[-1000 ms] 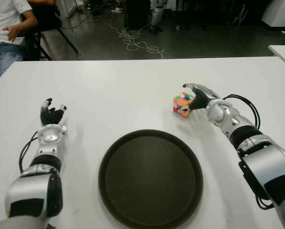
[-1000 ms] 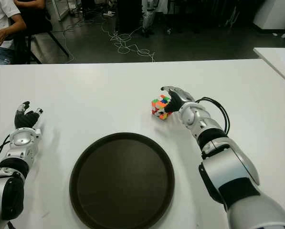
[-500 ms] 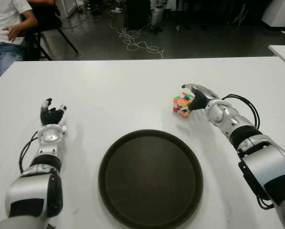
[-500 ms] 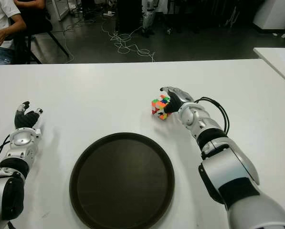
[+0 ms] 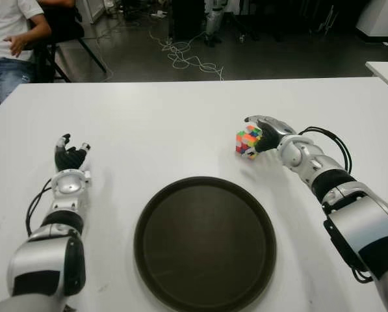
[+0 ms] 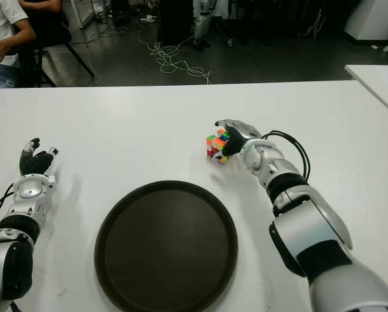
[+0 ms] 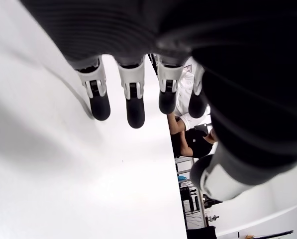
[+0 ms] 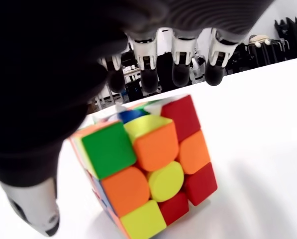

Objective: Pick up the Rubik's Cube and put it in the plate

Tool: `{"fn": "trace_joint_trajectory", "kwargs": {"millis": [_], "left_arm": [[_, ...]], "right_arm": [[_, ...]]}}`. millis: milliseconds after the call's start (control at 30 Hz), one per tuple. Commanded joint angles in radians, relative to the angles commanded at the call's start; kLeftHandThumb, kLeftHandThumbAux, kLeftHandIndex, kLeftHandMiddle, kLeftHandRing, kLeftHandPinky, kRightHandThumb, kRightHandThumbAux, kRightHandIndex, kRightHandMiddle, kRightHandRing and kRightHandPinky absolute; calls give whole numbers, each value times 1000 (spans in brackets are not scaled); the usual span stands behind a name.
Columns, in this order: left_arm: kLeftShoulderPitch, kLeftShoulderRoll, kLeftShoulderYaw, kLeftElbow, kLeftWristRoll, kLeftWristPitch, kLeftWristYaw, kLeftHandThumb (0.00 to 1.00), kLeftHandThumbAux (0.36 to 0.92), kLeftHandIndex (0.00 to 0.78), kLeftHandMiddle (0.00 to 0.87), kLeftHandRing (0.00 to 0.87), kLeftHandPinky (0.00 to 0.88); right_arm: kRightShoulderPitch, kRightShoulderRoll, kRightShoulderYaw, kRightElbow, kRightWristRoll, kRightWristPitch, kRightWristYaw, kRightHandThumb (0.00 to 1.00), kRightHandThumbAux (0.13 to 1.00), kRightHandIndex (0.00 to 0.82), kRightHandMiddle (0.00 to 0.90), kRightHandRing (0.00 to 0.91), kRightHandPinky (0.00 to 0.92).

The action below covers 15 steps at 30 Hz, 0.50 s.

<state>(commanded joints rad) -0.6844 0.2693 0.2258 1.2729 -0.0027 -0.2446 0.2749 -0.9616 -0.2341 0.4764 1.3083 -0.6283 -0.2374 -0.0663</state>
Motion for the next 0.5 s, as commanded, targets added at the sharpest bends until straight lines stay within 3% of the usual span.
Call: {"fn": "trace_joint_trajectory", "kwargs": {"millis": [500], "left_arm": [[-1,4,-8,1,7,13,5,85,712,40,81,105,120]], "right_arm": [[-2,23,-16,7,16,-17,8,0,742,0,0,0,0]]}}
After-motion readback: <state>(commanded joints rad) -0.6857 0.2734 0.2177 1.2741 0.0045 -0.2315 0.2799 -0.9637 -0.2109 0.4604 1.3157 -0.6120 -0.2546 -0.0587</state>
